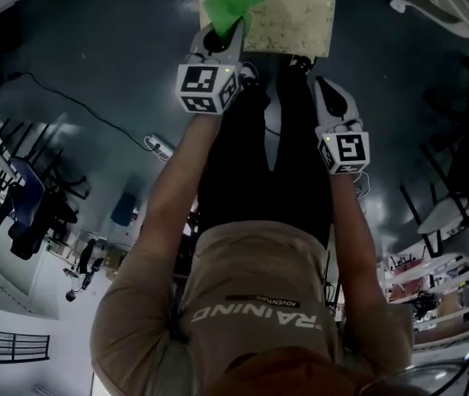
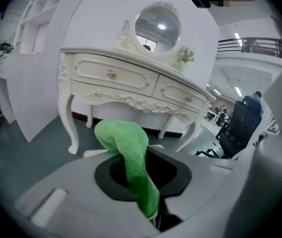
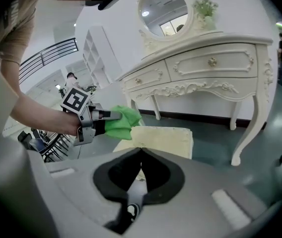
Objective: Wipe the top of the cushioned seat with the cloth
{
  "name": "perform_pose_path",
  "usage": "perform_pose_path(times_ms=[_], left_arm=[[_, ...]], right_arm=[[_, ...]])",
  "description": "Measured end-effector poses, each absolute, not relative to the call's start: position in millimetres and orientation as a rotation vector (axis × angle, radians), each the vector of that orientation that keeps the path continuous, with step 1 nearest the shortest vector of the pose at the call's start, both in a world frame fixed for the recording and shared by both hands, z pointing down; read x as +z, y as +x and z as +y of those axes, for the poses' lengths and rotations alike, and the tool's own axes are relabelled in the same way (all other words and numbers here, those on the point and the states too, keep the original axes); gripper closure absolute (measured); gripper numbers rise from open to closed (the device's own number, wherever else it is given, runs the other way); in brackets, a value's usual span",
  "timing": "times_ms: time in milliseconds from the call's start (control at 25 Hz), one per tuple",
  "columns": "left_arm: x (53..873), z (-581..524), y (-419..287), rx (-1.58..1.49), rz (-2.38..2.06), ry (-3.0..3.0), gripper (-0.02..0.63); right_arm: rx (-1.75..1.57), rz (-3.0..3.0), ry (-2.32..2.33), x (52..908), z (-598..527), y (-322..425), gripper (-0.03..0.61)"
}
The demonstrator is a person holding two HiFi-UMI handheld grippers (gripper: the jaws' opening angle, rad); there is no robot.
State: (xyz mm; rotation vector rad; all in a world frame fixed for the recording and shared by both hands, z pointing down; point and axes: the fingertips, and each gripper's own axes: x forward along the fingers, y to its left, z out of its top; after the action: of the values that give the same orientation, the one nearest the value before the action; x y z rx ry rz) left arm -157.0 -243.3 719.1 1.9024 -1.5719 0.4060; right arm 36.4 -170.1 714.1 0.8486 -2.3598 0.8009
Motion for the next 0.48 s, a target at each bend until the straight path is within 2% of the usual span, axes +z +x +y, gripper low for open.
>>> perform_pose_path(times_ms=[240, 480], left_arm=[[721.9, -201.0, -278.3, 0.418, -1.726, 1.795, 0.567], [761.4, -184.5, -319.7, 0.448, -1.741, 1.750, 0.567]], right_arm=[[0.805, -2.361, 0.865, 702.7, -131.8, -33.3, 0.577], [0.848, -2.346, 0.922, 702.9, -100.8, -65.4, 0.577]])
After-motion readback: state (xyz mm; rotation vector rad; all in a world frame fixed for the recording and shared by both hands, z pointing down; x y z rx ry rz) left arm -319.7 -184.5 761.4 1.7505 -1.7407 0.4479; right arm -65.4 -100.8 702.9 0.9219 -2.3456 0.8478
